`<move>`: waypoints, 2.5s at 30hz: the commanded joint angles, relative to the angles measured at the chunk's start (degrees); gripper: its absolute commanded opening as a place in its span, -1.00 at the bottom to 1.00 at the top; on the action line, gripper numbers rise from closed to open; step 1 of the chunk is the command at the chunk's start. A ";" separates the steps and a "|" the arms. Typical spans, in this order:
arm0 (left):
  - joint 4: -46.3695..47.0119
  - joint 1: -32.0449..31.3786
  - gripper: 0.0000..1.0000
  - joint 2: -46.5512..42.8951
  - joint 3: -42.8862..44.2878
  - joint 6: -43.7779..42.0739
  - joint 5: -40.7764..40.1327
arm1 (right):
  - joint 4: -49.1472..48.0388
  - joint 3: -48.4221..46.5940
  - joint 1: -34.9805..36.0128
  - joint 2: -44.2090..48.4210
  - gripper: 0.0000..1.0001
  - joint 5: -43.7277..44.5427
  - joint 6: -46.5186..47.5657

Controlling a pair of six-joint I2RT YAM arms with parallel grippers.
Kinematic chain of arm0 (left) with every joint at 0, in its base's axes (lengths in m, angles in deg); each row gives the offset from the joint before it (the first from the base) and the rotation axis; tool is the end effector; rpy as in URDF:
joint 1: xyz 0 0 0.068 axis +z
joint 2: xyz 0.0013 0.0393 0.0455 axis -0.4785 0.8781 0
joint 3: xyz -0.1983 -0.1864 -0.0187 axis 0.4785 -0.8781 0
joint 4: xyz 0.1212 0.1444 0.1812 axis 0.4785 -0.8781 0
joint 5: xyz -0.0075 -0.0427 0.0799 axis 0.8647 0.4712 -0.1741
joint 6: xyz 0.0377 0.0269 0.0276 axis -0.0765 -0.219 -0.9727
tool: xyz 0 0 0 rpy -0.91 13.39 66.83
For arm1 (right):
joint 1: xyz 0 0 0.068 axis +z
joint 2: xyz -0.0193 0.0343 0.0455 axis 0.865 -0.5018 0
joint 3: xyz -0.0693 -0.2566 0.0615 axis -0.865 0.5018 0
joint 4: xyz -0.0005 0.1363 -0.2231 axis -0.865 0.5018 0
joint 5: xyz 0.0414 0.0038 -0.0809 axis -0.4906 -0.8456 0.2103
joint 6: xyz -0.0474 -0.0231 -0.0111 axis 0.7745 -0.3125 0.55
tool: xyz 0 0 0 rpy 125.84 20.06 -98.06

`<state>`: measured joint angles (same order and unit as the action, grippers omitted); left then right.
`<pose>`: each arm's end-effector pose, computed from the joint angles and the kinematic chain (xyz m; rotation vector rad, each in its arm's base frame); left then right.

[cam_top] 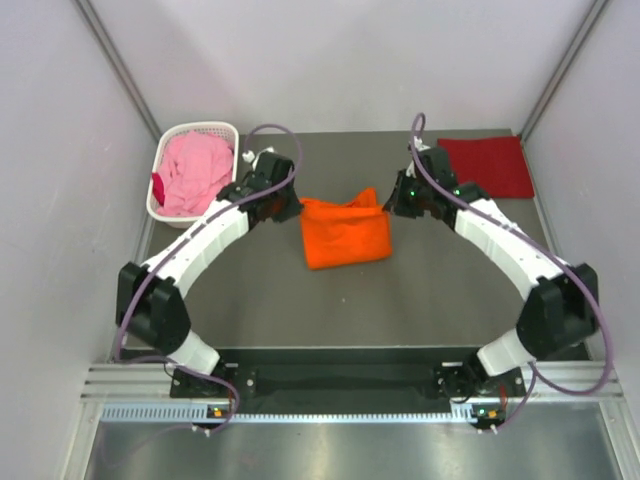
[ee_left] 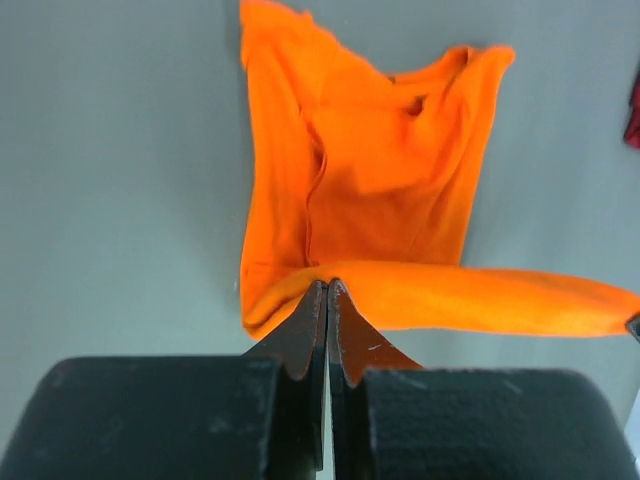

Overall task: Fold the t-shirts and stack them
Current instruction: Fold the tshirt

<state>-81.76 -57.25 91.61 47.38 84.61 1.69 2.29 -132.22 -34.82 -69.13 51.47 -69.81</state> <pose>0.2977 -0.1575 0.3060 -0.4477 2.3781 -0.4782 0.2892 0.1381 0.3069 0.0819 2.3605 0.5797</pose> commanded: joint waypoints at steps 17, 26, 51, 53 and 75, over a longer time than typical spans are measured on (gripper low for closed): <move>16.26 14.07 -1.00 31.79 24.82 -12.59 11.84 | -2.01 -36.78 -8.09 -36.38 -0.85 -14.34 4.00; 17.43 15.04 -0.67 42.35 35.27 -20.85 14.83 | -6.23 -42.15 -10.82 -46.06 -0.41 -16.01 -0.66; 21.90 10.12 -0.61 27.58 3.20 -16.63 21.16 | -3.24 -9.11 -9.33 -29.89 -0.19 -19.44 21.75; 20.05 10.03 -0.61 29.33 3.64 -17.42 19.32 | -4.03 -7.27 -9.24 -29.89 -0.30 -17.86 21.32; 21.79 8.63 -0.56 23.45 6.99 -11.54 27.30 | -16.24 -7.95 -4.23 -25.47 -0.64 -29.42 7.88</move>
<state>-64.67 -48.09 114.32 55.27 69.94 24.66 -4.84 -137.31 -40.13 -91.77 30.62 -58.29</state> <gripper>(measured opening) 0.220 0.183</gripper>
